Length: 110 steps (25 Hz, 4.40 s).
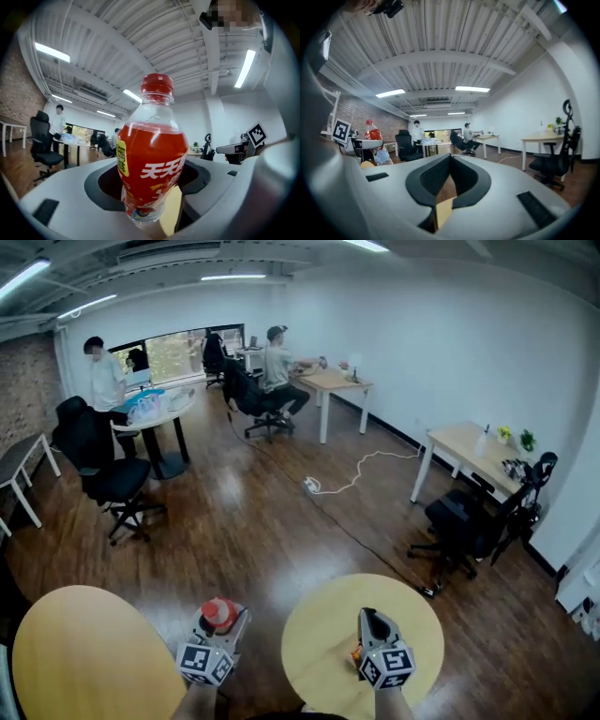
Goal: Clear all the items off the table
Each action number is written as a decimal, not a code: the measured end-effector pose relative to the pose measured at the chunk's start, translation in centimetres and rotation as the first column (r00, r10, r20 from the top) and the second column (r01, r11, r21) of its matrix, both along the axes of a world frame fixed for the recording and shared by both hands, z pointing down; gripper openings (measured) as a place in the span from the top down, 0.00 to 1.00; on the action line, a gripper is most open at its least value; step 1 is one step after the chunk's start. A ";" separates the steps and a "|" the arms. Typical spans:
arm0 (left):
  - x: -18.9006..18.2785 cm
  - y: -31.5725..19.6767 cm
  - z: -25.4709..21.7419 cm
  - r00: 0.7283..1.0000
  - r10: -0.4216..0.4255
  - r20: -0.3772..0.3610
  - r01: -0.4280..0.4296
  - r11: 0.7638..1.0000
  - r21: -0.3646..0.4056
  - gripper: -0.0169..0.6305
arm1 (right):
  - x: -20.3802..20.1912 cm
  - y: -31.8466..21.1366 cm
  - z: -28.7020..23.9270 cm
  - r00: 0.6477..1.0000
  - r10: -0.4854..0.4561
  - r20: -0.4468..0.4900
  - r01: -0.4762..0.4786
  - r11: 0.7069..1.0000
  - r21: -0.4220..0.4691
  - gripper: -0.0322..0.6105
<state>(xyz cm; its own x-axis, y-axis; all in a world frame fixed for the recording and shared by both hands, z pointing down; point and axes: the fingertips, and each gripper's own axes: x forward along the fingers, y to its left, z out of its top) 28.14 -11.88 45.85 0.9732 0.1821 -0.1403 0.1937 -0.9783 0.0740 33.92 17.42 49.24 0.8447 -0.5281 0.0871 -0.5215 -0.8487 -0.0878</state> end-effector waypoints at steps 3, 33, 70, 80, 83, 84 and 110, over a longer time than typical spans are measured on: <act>-5.6 -7.2 -1.0 0.990 -0.144 -0.004 0.144 0.990 0.009 0.52 | -1.7 -9.3 -1.1 0.985 -0.172 -0.019 0.172 0.985 0.003 0.94; -64.8 -24.9 1.7 0.033 -0.999 0.028 0.997 0.031 -0.067 0.51 | -42.6 -56.2 0.0 -0.150 -0.989 0.010 0.977 -0.150 -0.153 0.94; -72.8 -31.2 18.1 0.063 -0.947 0.315 0.998 0.053 -0.038 0.51 | -48.5 -58.1 16.2 -0.028 -0.918 0.395 0.993 -0.071 -0.096 0.94; -71.9 -30.4 19.8 0.051 -0.934 0.353 0.999 0.042 -0.033 0.45 | -49.4 -57.0 16.0 -0.053 -0.919 0.391 0.987 -0.108 -0.120 0.94; -71.9 -29.7 19.7 0.057 -0.929 0.365 0.998 0.053 -0.020 0.40 | -49.5 -56.7 15.1 -0.058 -0.935 0.351 0.979 -0.121 -0.162 0.94; -72.0 -29.4 19.6 0.056 -0.929 0.366 0.998 0.052 -0.020 0.39 | -49.3 -56.6 14.8 -0.056 -0.938 0.343 0.979 -0.118 -0.164 0.94; -60.1 -20.9 5.0 0.114 -0.993 0.044 0.991 0.111 -0.070 0.85 | -30.4 -47.3 1.9 0.219 -0.975 0.032 0.976 0.219 0.003 0.94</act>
